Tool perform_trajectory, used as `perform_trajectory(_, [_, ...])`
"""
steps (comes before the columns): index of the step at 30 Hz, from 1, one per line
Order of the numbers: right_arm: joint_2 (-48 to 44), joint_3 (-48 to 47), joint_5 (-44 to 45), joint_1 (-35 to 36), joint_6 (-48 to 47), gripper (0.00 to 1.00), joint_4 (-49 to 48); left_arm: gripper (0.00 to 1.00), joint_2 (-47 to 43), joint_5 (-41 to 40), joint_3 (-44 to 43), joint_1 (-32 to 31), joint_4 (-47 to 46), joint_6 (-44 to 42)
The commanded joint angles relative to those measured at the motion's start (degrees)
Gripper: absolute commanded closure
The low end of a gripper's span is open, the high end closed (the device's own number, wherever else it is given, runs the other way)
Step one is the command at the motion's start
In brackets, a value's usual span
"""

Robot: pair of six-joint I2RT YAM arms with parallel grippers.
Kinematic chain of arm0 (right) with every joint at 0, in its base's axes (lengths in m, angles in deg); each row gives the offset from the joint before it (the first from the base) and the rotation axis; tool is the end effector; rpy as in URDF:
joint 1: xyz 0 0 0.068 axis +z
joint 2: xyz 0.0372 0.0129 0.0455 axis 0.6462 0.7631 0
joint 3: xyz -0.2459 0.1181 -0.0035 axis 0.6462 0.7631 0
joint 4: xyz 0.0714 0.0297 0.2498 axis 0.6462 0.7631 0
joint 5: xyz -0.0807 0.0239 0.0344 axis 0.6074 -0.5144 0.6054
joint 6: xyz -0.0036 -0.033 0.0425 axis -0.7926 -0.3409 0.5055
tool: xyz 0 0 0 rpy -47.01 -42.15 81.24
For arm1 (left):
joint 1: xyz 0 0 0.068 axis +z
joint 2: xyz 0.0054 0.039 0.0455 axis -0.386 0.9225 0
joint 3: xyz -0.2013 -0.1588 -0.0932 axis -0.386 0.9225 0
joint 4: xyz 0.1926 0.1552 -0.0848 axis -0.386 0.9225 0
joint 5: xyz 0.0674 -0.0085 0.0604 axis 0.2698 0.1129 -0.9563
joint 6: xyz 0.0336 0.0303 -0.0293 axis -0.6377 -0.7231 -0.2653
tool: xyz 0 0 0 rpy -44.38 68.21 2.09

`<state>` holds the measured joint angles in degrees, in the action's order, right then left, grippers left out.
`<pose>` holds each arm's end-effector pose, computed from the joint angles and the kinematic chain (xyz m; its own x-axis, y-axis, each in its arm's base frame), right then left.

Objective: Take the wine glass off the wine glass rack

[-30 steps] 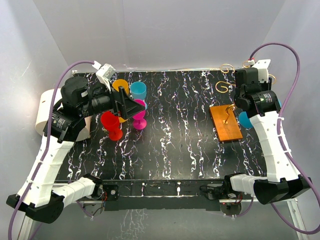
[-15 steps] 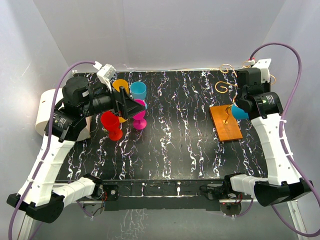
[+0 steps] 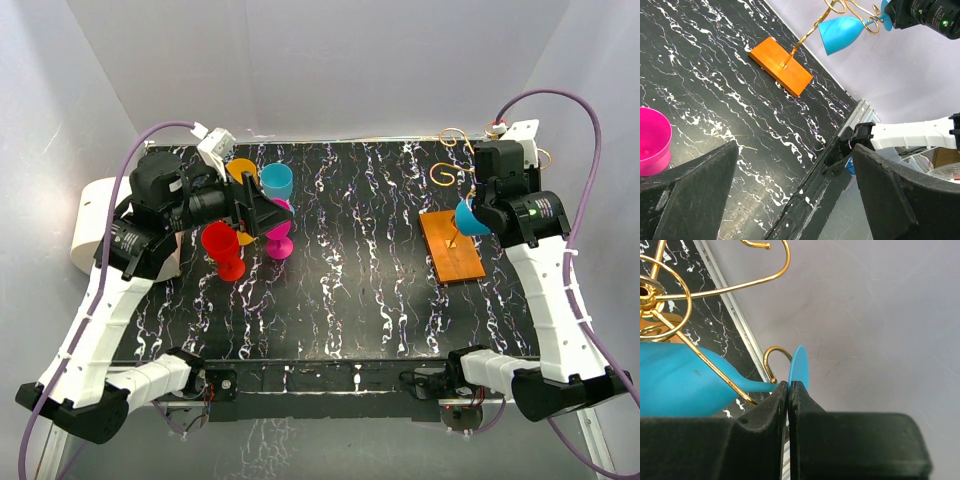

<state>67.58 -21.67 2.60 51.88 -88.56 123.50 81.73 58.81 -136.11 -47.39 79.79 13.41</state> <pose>0.1926 0.0105 0.4407 -0.6892 -0.1864 -0.7002 0.4113 0.6950 -0.5898 0.1753 -0.1023 0.4732 -0.4369 -0.1368 -0.8890 0.7389 0.5090 -0.4415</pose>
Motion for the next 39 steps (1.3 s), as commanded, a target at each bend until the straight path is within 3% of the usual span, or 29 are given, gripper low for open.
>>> perform_trajectory(1, [-1.8,0.0,0.5,0.9,-1.3,1.0,-1.8,0.04,0.0,1.6,0.9,0.2,-1.6,0.4])
perform_trajectory(16, [-2.8,-1.0,-0.1,3.3,-4.9,1.0,-3.9,0.04,0.6,1.6,1.4,0.2,-2.1,0.6])
perform_trajectory(39, [6.2,-8.1,6.2,3.6,-11.2,1.0,-8.7,0.04,-0.8,1.4,0.8,0.2,-1.4,-0.1])
